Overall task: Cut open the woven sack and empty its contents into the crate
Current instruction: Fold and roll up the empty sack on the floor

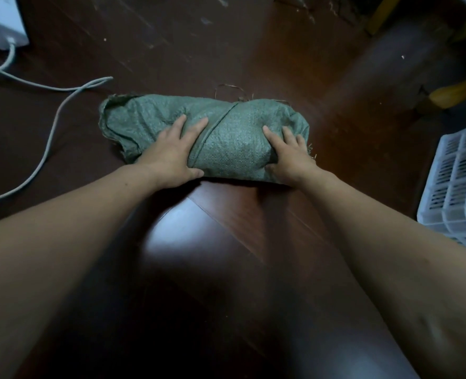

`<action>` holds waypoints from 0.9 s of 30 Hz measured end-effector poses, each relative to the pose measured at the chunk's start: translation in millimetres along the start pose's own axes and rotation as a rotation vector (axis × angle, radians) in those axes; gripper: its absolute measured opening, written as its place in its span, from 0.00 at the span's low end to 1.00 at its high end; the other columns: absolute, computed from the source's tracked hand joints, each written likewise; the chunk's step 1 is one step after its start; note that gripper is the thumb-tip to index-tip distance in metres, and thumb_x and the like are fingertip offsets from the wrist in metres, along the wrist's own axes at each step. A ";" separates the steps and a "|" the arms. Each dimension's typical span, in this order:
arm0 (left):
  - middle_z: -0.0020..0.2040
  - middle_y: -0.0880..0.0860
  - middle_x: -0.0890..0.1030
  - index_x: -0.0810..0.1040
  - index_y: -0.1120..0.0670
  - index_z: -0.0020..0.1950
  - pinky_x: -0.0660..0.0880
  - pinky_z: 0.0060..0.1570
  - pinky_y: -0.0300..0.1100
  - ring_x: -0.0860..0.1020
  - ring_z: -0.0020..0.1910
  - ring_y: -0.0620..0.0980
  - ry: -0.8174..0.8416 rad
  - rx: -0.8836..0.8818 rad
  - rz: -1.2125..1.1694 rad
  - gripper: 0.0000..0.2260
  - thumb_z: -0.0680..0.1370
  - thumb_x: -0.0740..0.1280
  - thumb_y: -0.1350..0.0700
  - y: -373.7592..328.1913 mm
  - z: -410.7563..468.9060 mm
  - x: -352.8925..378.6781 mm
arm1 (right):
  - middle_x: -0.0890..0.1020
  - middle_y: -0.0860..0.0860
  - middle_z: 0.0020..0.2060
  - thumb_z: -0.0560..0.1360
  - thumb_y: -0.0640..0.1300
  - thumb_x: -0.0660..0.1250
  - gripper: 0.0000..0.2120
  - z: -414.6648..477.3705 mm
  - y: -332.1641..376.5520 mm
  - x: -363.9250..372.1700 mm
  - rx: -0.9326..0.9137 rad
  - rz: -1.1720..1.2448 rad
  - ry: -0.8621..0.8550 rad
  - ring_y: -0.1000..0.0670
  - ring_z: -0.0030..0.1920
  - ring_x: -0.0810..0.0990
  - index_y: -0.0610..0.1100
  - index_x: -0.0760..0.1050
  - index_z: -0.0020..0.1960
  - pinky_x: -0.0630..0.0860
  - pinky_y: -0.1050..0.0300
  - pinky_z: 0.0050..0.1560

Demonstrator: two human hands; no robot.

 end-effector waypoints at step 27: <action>0.78 0.55 0.45 0.44 0.40 0.76 0.60 0.71 0.57 0.51 0.76 0.60 -0.082 -0.183 -0.112 0.45 0.71 0.72 0.49 -2.5 -47.5 14.2 | 0.42 0.47 0.78 0.74 0.40 0.66 0.42 -10.8 14.5 5.6 -0.108 -0.066 0.037 0.38 0.77 0.42 0.60 0.43 0.77 0.45 0.47 0.75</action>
Point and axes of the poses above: each hand's wrist, its own z-axis towards the middle knuckle, its own x-axis out of the palm, y = z × x, the point moved 10 cm from there along z, towards the middle knuckle
